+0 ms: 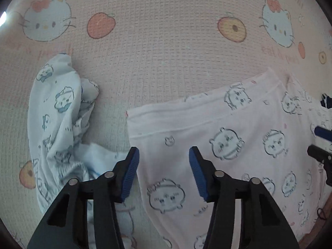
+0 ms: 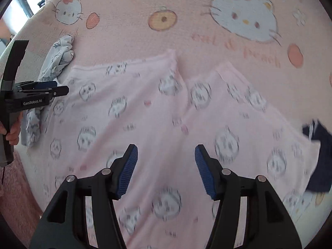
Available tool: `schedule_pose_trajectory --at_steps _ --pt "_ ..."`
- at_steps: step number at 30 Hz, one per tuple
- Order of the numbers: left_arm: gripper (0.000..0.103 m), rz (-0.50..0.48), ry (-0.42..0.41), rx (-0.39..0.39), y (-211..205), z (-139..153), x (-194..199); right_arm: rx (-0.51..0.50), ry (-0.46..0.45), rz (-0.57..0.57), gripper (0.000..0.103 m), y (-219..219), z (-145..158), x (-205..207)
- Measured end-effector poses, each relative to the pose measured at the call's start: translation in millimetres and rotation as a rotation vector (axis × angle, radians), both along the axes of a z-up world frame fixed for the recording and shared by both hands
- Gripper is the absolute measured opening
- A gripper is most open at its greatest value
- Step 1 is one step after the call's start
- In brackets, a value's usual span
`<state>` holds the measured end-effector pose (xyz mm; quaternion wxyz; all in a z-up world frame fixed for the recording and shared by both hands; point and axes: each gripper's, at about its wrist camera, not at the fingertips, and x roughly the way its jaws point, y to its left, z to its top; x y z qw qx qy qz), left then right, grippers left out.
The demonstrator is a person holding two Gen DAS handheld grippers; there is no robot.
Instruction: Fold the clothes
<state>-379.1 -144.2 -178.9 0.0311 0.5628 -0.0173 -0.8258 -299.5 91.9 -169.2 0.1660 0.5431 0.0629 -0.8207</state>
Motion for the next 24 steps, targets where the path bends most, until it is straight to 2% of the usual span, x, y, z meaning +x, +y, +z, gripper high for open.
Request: schedule_pose_trajectory --at_steps 1,5,6,7,9,11,14,15,17,18,20,21,23,24 --pt "0.038 0.0 -0.003 0.004 -3 -5 -5 0.014 0.006 0.02 0.058 -7 -6 -21" --pt "0.037 0.02 0.003 0.04 -21 -19 -19 0.039 -0.023 0.123 0.058 -27 -33 -73" --pt "0.037 0.028 0.012 0.046 -25 -18 -20 0.058 -0.033 0.141 0.058 -26 -50 -84" --pt "0.036 0.033 0.03 0.033 -27 -16 -22 0.077 -0.042 0.157 0.06 -25 -66 -95" --pt "0.036 0.046 0.067 0.005 -33 -13 -26 0.077 -0.004 0.159 0.061 -32 -67 -105" --pt "0.036 0.116 0.089 -0.08 -45 -13 -30 0.051 0.018 0.136 0.059 -33 -66 -117" --pt "0.036 0.22 0.098 0.131 -74 -8 -28 -0.02 0.023 0.072 0.058 -26 -60 -128" --pt "0.037 0.199 0.118 0.179 -74 -2 -26 -0.046 0.03 0.048 0.058 -23 -55 -129" --pt "0.037 0.082 0.109 0.198 -55 1 -26 -0.078 0.048 0.048 0.058 -24 -44 -128" --pt "0.037 0.023 0.104 0.208 -46 2 -26 -0.071 0.024 0.068 0.058 -28 -43 -129" --pt "0.037 -0.085 0.049 0.277 -26 -8 -28 -0.037 -0.052 0.138 0.058 -42 -55 -129" --pt "0.037 -0.1 0.05 0.24 -18 -10 -28 -0.019 -0.086 0.172 0.059 -49 -60 -129" --pt "0.037 -0.131 0.052 0.165 -2 -15 -27 0.052 -0.038 0.209 0.06 -59 -65 -127" --pt "0.037 -0.146 0.054 0.128 5 -17 -27 0.058 -0.025 0.195 0.06 -61 -64 -131"
